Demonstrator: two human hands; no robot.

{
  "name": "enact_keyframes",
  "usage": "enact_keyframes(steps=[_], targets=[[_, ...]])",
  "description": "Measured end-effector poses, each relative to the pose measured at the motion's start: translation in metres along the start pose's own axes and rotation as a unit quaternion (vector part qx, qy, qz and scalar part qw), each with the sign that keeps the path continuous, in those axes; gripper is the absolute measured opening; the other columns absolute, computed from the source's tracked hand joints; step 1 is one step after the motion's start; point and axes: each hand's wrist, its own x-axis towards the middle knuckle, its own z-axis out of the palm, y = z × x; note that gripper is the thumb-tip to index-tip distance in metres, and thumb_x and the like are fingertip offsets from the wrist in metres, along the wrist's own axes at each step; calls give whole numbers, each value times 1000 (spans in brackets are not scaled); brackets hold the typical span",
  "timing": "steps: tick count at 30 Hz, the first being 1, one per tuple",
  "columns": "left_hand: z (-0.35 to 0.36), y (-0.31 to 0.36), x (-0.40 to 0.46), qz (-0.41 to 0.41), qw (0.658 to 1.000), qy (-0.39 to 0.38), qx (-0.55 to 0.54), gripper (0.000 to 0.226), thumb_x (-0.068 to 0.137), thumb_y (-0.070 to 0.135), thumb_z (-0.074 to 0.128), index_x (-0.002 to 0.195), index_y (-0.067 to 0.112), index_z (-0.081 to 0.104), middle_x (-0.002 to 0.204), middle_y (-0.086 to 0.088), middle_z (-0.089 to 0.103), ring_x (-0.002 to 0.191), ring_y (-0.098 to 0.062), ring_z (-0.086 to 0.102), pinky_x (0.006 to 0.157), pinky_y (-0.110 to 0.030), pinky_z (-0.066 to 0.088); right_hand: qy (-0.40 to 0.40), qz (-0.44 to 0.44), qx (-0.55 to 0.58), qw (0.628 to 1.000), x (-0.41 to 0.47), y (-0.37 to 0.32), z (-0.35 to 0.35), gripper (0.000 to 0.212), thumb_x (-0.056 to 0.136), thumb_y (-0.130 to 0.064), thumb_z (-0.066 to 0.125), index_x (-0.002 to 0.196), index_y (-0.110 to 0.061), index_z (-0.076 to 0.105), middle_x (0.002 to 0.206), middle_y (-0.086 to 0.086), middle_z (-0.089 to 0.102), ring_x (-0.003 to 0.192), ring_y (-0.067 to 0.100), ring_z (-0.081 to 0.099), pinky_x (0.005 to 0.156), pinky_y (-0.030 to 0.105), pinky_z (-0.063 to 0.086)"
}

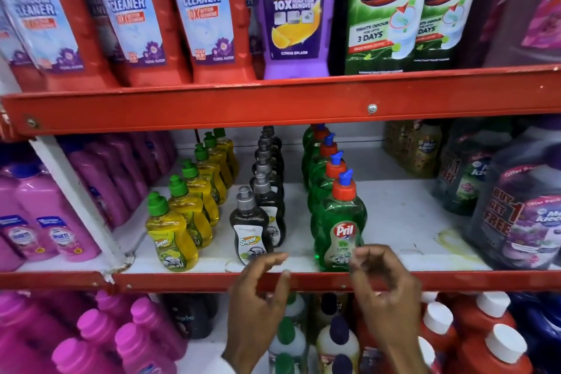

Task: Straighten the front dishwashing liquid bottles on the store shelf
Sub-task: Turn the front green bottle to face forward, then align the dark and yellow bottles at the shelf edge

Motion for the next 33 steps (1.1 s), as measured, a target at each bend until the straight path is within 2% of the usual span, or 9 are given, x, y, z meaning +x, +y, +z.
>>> enact_keyframes(steps=[4,8,10,13,15,18,23,29,33], targets=[[-36,-17,10,8,994,107,-17,25,84,16,62,107,24,60,108,6,69,103,-13,66,90,-38,56,-133,31,-16,990,-23,-6,59,30,84,-6,72,99,-32,69,93,-12,76,84,6,72,77,21,59],[-51,-38,35,-39,999,21,15,58,87,18,65,137,19,37,138,-5,53,124,-14,54,103,-26,46,-142,11,-79,987,-10,-5,98,38,88,-9,66,122,-27,64,112,-12,74,100,-3,68,91,14,53],[-53,-46,44,-43,997,-46,39,64,89,16,67,143,19,34,142,-3,52,126,-13,54,104,-32,47,-161,4,-109,981,-3,-4,110,41,90,-9,64,129,-20,63,119,-8,73,104,1,68,94,14,51],[-56,-48,55,-30,996,-85,22,54,87,7,68,131,30,45,127,3,64,112,0,62,96,-34,55,-169,14,-127,977,2,-4,119,41,90,-10,65,130,-17,64,122,-5,73,104,3,69,97,25,54],[-58,-46,58,-19,997,-76,27,51,87,2,69,114,41,49,115,6,67,101,12,63,87,-19,57,-159,26,-124,979,3,-4,120,37,90,-10,67,126,-16,68,119,-5,74,101,3,70,96,26,55],[-59,-45,56,-10,998,-66,21,43,86,6,73,107,39,55,104,14,68,95,14,64,76,-2,48,-139,29,-129,981,2,-4,119,31,90,-11,68,120,-16,71,112,-11,74,92,-10,66,84,1,48],[-58,-46,53,-12,996,-85,-22,33,83,10,77,113,17,66,102,12,74,90,4,70,78,-15,57,-129,46,-127,982,3,-1,111,29,91,-11,66,118,-19,72,112,-10,75,95,-5,69,82,0,46],[-53,-45,53,-32,994,-102,-38,36,80,11,80,113,17,68,105,5,77,92,-5,73,83,-29,61,-115,47,-118,985,2,-1,104,29,92,-10,64,119,-19,72,112,-11,75,101,1,70,94,20,53],[-53,-43,53,-40,993,-104,-40,35,81,11,79,113,17,68,105,6,77,92,-3,73,83,-27,61,-114,51,-116,985,2,-2,103,30,92,-10,64,119,-19,72,111,-12,74,99,-1,69,94,20,54]])
